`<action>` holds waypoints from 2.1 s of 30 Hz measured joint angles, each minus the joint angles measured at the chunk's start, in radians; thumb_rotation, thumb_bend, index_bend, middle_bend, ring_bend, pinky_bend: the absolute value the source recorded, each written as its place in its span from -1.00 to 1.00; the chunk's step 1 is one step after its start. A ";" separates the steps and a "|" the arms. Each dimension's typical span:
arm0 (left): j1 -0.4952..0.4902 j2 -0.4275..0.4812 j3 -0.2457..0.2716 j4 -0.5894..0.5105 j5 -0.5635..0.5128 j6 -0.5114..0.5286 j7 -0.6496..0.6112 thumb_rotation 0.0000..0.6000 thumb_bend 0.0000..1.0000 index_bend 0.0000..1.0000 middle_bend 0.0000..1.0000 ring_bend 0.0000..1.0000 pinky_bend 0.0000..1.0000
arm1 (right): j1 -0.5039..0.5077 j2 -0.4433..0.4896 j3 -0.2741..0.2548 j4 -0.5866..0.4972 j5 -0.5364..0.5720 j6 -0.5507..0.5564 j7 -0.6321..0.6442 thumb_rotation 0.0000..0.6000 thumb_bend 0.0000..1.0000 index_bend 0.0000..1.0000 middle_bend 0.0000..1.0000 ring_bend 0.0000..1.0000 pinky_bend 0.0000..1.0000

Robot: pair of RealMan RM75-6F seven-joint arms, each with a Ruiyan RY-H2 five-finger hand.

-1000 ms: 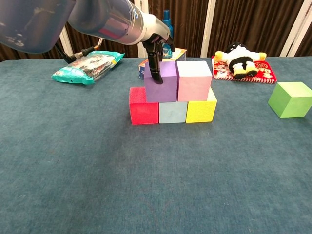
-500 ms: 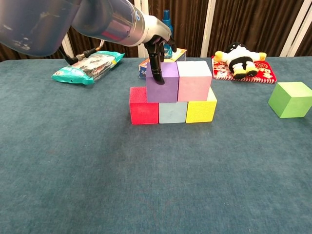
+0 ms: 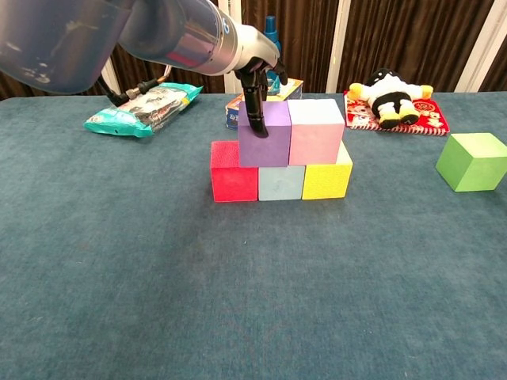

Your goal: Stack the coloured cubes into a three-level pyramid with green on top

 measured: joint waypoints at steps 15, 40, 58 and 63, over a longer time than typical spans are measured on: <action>0.009 0.004 -0.002 0.002 0.001 -0.003 0.001 1.00 -0.45 -1.00 -0.66 -0.92 -0.89 | 0.000 -0.004 -0.001 0.003 0.001 0.001 -0.002 1.00 -0.31 -1.00 -1.00 -1.00 -1.00; 0.064 0.092 0.013 -0.114 0.043 0.002 -0.047 1.00 -0.50 -1.00 -0.76 -0.93 -0.89 | 0.001 -0.001 -0.003 -0.007 0.004 0.000 -0.007 1.00 -0.31 -1.00 -1.00 -1.00 -1.00; 0.070 0.072 0.019 -0.112 0.108 -0.011 -0.103 1.00 -0.50 -1.00 -0.76 -0.93 -0.89 | 0.000 0.002 -0.001 -0.011 0.004 0.000 -0.002 1.00 -0.31 -1.00 -1.00 -1.00 -1.00; 0.069 0.076 0.015 -0.122 0.119 -0.008 -0.116 1.00 -0.59 -1.00 -0.80 -0.96 -0.89 | 0.001 0.004 -0.003 -0.010 0.004 -0.004 -0.001 1.00 -0.31 -1.00 -1.00 -1.00 -1.00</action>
